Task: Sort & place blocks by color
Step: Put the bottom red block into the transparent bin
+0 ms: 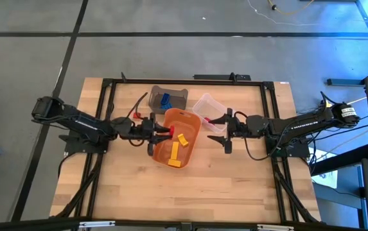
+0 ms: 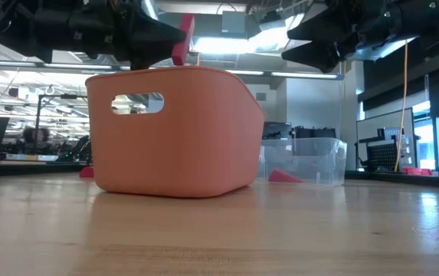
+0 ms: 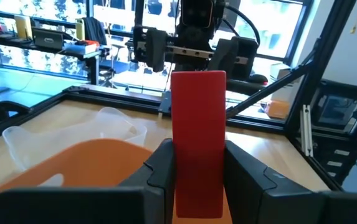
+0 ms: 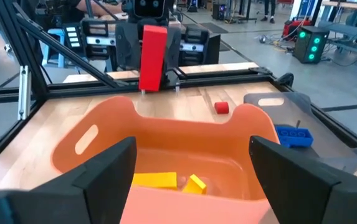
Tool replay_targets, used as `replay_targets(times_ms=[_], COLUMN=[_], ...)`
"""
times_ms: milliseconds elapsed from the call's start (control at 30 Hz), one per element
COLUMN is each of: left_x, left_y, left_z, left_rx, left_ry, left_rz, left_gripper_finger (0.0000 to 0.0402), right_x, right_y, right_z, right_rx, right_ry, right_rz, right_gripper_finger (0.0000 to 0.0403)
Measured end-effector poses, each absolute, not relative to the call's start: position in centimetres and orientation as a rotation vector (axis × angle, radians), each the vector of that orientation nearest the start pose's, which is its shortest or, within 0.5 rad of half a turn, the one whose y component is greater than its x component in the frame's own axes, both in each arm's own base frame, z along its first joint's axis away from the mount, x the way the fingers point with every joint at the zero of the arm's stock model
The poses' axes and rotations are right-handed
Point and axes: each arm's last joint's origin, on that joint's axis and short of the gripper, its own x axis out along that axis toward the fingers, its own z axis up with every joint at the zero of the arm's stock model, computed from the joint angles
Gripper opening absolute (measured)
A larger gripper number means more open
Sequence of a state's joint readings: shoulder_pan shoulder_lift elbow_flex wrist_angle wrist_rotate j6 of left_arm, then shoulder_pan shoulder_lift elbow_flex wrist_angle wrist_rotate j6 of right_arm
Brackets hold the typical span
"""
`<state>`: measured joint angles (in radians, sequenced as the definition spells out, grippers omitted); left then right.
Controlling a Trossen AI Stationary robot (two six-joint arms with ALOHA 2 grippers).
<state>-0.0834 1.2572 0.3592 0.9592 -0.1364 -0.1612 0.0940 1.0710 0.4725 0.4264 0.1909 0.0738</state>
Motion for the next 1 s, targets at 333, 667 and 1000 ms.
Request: replay_targets(times_ms=[333,667,1000], left_x=[23.7,28.4,31.1], left_y=[-1.6,-2.1,-2.2], left_z=[20.8,20.4,20.5], left_rx=[-0.198,-0.229,-0.232], left_ry=[-0.092,-0.042,-0.05], left_rz=[0.048,0.01,0.042], left_gripper_finger=[0.0087,0.0087,0.0087], right_x=[24.0,26.5,27.7], right_y=[1.7,1.2,1.4], right_z=[22.3,21.1,20.8], right_rx=[0.053,0.076,0.161], right_ry=[0.099,-0.061,-0.059], right_rz=[-0.101,-0.117,-0.018], right_gripper_finger=[0.0312,0.0312,0.0312])
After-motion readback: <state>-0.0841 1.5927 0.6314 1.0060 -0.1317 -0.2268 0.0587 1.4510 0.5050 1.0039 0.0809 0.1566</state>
